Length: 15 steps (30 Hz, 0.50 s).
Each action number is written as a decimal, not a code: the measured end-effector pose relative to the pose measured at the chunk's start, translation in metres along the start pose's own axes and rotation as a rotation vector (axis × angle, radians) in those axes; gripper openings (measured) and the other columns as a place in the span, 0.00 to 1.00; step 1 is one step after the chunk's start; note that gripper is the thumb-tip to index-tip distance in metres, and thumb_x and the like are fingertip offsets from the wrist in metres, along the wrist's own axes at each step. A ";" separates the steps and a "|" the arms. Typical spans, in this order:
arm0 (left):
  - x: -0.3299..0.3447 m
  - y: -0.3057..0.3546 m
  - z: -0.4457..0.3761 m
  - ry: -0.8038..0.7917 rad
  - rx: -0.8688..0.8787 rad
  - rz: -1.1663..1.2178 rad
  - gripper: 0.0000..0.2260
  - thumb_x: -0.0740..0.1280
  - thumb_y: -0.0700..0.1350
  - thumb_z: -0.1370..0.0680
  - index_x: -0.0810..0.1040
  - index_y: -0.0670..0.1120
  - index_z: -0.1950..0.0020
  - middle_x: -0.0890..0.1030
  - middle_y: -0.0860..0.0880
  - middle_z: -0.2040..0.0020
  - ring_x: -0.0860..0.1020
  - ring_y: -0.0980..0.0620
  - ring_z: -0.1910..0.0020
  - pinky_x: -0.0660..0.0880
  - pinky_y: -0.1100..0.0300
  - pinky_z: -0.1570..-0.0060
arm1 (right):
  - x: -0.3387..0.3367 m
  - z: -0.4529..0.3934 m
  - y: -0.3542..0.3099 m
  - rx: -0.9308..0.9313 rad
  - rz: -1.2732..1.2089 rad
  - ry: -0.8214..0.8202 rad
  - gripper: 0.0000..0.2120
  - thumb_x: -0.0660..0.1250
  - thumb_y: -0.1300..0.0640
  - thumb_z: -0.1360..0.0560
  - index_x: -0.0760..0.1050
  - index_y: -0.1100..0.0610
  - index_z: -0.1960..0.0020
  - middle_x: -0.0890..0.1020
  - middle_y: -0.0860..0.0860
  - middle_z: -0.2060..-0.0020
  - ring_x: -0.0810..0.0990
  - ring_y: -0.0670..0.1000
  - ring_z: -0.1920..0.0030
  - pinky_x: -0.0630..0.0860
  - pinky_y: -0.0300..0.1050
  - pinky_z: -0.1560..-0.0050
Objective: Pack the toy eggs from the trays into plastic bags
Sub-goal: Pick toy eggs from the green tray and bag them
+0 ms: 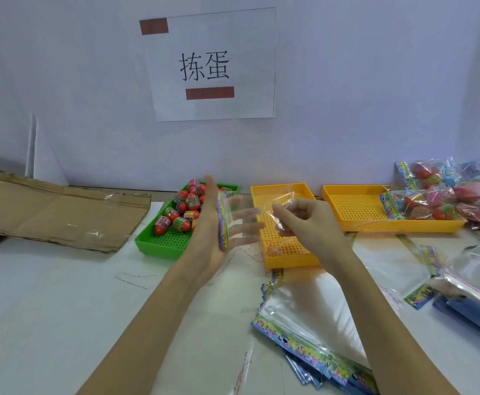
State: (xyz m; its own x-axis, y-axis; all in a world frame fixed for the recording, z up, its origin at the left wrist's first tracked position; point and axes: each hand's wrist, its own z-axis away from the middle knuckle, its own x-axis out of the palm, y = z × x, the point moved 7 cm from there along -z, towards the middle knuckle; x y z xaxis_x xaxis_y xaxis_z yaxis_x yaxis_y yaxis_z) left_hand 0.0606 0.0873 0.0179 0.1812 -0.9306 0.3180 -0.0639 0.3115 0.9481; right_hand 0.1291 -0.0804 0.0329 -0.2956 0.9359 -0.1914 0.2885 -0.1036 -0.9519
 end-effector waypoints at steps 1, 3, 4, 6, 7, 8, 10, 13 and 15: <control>-0.003 0.002 0.001 0.005 0.020 -0.012 0.31 0.68 0.70 0.28 0.82 0.47 0.38 0.87 0.41 0.44 0.86 0.40 0.49 0.84 0.51 0.54 | 0.000 0.000 -0.001 -0.022 0.038 -0.004 0.14 0.72 0.52 0.20 0.82 0.59 0.60 0.84 0.50 0.70 0.84 0.49 0.67 0.84 0.45 0.59; -0.010 0.004 0.001 0.060 0.069 -0.111 0.15 0.77 0.51 0.26 0.85 0.46 0.43 0.88 0.44 0.51 0.87 0.45 0.55 0.83 0.58 0.57 | 0.004 0.000 -0.002 -0.045 0.092 -0.033 0.14 0.70 0.52 0.19 0.83 0.59 0.59 0.84 0.50 0.68 0.85 0.50 0.66 0.85 0.47 0.58; -0.014 0.003 0.001 0.099 0.090 -0.161 0.13 0.78 0.43 0.25 0.84 0.43 0.42 0.88 0.45 0.55 0.87 0.47 0.57 0.82 0.61 0.58 | 0.006 0.000 -0.002 -0.041 0.097 -0.050 0.14 0.69 0.53 0.18 0.85 0.59 0.57 0.85 0.50 0.67 0.85 0.50 0.64 0.85 0.47 0.57; -0.022 0.003 0.000 0.167 0.140 -0.226 0.10 0.76 0.35 0.25 0.83 0.39 0.44 0.87 0.44 0.60 0.87 0.48 0.60 0.81 0.62 0.59 | 0.008 0.000 -0.003 -0.023 0.084 -0.073 0.12 0.67 0.54 0.17 0.86 0.58 0.53 0.87 0.51 0.64 0.86 0.51 0.62 0.84 0.45 0.55; -0.024 0.004 0.001 0.188 0.169 -0.240 0.08 0.76 0.35 0.25 0.84 0.39 0.46 0.87 0.44 0.61 0.86 0.49 0.62 0.81 0.62 0.60 | 0.007 0.000 -0.005 -0.023 0.088 -0.076 0.13 0.66 0.55 0.16 0.86 0.58 0.52 0.87 0.51 0.63 0.86 0.51 0.62 0.84 0.45 0.55; -0.026 0.006 0.001 0.209 0.192 -0.255 0.06 0.77 0.36 0.24 0.84 0.38 0.49 0.86 0.44 0.62 0.85 0.49 0.64 0.81 0.61 0.61 | 0.007 0.000 -0.006 -0.030 0.107 -0.076 0.13 0.66 0.55 0.16 0.87 0.58 0.53 0.87 0.51 0.64 0.86 0.51 0.63 0.84 0.45 0.55; -0.028 0.010 0.001 0.261 0.227 -0.307 0.07 0.78 0.42 0.24 0.85 0.38 0.57 0.84 0.45 0.67 0.82 0.51 0.69 0.81 0.59 0.63 | 0.007 0.002 -0.009 -0.066 0.204 -0.078 0.18 0.66 0.52 0.16 0.85 0.57 0.60 0.85 0.50 0.69 0.83 0.48 0.68 0.83 0.46 0.58; -0.033 0.011 0.002 0.325 0.219 -0.367 0.17 0.78 0.51 0.24 0.80 0.45 0.68 0.78 0.48 0.72 0.75 0.52 0.74 0.74 0.60 0.71 | 0.011 0.006 -0.014 -0.086 0.235 -0.098 0.24 0.66 0.47 0.17 0.81 0.57 0.68 0.79 0.49 0.76 0.76 0.45 0.74 0.79 0.41 0.64; -0.033 0.011 0.002 0.326 0.215 -0.372 0.19 0.77 0.53 0.23 0.78 0.51 0.72 0.77 0.48 0.73 0.75 0.50 0.74 0.74 0.58 0.71 | 0.012 0.005 -0.013 -0.042 0.058 -0.075 0.20 0.68 0.49 0.18 0.82 0.59 0.64 0.80 0.48 0.73 0.77 0.44 0.72 0.78 0.36 0.65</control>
State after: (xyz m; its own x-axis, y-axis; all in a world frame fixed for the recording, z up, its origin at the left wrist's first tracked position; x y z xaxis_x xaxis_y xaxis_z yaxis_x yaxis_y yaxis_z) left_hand 0.0516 0.1214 0.0178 0.5229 -0.8521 -0.0221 -0.1308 -0.1059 0.9857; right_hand 0.1170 -0.0695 0.0416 -0.3437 0.9009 -0.2650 0.3446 -0.1416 -0.9280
